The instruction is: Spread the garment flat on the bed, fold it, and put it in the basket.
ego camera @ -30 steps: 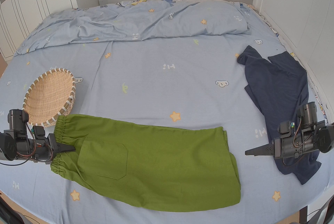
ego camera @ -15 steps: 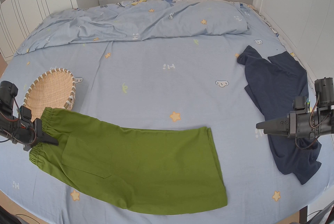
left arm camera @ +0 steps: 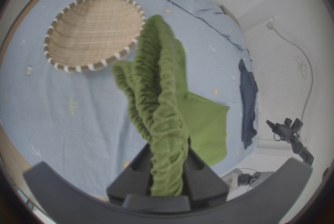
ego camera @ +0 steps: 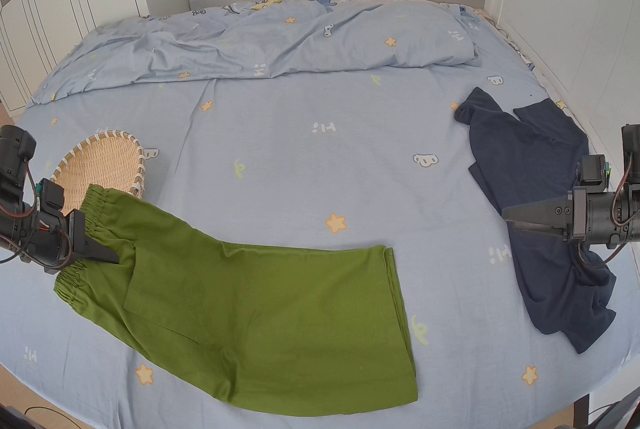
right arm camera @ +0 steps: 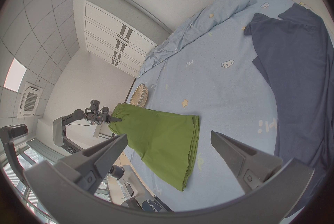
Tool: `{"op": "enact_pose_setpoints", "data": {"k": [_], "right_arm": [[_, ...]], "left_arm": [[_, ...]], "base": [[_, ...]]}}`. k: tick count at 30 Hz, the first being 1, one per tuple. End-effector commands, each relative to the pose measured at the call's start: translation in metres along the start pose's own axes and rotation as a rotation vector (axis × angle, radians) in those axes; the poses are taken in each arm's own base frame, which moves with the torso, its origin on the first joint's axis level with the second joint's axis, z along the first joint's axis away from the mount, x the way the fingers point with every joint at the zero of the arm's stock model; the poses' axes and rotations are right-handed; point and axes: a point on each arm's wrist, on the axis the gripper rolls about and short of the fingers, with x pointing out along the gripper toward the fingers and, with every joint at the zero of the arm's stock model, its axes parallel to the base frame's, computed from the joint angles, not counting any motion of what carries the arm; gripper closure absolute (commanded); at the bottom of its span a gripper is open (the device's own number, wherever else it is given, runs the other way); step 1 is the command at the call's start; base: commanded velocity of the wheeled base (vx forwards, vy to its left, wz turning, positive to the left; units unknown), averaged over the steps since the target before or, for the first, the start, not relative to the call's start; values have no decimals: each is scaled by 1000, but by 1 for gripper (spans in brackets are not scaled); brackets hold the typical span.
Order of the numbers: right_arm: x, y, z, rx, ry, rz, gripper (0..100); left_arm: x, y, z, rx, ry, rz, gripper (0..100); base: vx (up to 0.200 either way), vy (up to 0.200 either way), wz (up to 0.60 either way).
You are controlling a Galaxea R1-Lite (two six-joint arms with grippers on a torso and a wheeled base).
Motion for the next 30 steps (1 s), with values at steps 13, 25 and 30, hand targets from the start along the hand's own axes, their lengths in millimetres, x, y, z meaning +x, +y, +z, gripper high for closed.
{"op": "enact_pose_setpoints", "data": {"k": [13,25,30], "right_arm": [[-3,3,-1,-9,-9,0,0],[-3,1,-1,-9,-11,-4,0],[-3,2,-2,-12,-9,-3,0]], "left_arm": [[18,-156,-35,197,84,-160,100],[76,-200,-66,264,226,-124,100],[85,-208,-67,202,178,-144,100]], "base": [[0,0,0],[0,0,0],[0,0,0]]}}
